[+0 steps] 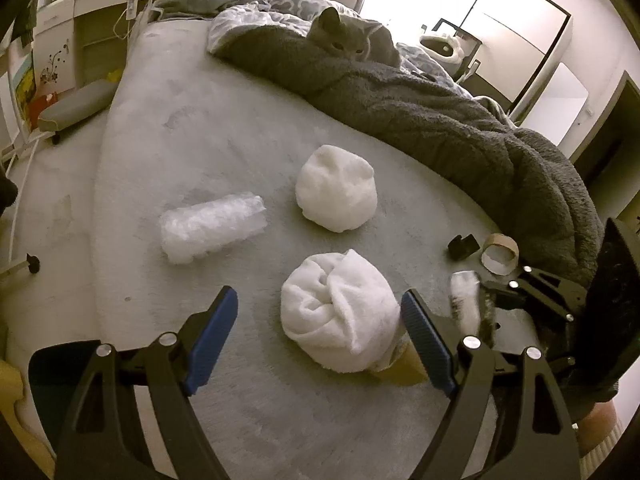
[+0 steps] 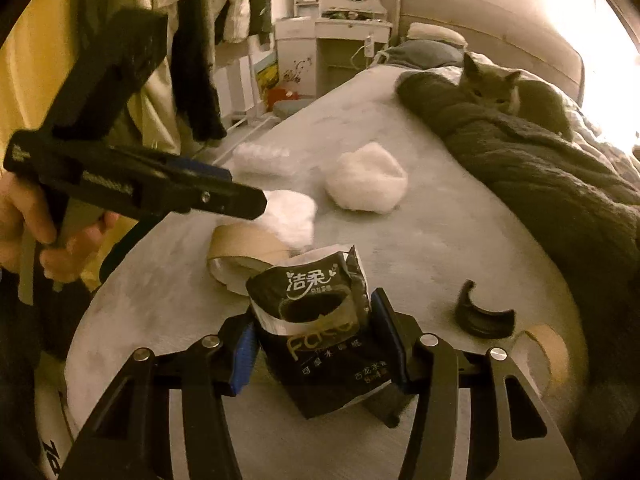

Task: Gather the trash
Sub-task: 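Grasp the white towel bundle with the left tool while the right tool grasps the black tissue bag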

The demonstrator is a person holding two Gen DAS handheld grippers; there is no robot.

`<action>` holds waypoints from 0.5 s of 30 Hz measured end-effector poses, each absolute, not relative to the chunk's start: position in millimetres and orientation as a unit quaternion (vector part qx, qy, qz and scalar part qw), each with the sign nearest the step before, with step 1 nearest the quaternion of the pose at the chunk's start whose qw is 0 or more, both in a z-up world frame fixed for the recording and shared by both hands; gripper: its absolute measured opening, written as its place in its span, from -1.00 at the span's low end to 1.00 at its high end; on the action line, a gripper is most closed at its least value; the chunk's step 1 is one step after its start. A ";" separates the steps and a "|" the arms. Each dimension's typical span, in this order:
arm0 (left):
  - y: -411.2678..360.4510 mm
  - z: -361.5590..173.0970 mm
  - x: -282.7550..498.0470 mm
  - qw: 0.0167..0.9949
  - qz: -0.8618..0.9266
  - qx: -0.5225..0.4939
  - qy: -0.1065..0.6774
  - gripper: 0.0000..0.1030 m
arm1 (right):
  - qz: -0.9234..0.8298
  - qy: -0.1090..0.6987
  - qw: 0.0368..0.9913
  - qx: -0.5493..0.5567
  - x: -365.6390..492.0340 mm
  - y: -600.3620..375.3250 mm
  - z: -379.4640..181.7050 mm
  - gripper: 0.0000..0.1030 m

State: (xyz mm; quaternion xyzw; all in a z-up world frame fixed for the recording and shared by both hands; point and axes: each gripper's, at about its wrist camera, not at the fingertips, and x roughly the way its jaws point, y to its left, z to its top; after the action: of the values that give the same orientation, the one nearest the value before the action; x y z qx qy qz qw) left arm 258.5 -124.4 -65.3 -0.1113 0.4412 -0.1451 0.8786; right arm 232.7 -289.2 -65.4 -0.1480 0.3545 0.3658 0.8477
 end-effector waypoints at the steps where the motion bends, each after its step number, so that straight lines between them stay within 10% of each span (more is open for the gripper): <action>1: -124.8 -65.5 259.2 0.878 -0.146 -0.114 0.442 0.66 | 0.364 0.352 0.850 -0.146 232.3 -291.5 -64.6 0.04; 15: -139.3 -85.2 282.8 0.851 -0.132 -0.144 0.488 0.51 | 0.335 0.324 0.877 -0.118 228.0 -330.0 -53.0 0.04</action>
State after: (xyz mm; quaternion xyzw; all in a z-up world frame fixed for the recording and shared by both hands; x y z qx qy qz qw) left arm 282.8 -139.3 -85.2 -0.1436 0.4878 -0.1321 0.8509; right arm 228.0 -330.0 -53.0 -0.1179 0.3241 0.3350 0.8768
